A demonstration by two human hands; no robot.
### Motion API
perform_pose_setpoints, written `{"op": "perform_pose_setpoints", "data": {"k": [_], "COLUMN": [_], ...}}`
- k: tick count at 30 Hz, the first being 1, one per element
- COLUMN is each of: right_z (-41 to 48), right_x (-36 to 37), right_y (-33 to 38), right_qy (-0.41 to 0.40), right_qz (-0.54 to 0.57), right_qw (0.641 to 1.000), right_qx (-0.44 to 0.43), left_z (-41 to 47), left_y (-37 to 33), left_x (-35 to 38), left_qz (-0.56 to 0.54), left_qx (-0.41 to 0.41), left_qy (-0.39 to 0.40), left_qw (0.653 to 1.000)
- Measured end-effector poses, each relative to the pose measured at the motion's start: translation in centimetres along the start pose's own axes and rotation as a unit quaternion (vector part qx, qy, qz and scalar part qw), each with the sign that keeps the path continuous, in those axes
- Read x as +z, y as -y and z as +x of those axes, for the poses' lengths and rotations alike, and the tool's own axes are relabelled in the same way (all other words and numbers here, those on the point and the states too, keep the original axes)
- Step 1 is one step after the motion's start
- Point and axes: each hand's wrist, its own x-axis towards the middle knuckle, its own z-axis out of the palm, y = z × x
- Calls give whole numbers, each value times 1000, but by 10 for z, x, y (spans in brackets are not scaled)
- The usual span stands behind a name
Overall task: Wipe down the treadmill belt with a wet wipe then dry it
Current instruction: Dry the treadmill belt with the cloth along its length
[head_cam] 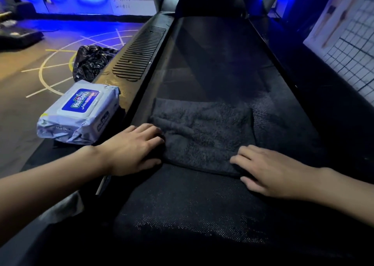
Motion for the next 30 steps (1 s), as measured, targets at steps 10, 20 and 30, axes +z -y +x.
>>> {"op": "perform_pose_setpoints", "data": {"k": [10,20,30], "right_z": [28,91,-1], "right_x": [-29,-188,-24], "right_y": [11,-100,-30], "right_qy": [-16,-436,19], "right_qz": [19,-29,90], "right_qw": [987,863,993], "right_qx": [157,253,79], "left_z": [17,105,25], "left_y": [-1,47,-38], "left_x": [-15,-181,-32], "left_qz": [-11,-65,-80], "left_qx": [-1,-194,-27], "left_qy": [-43,-393,34], "left_qw": [999,896,996]}}
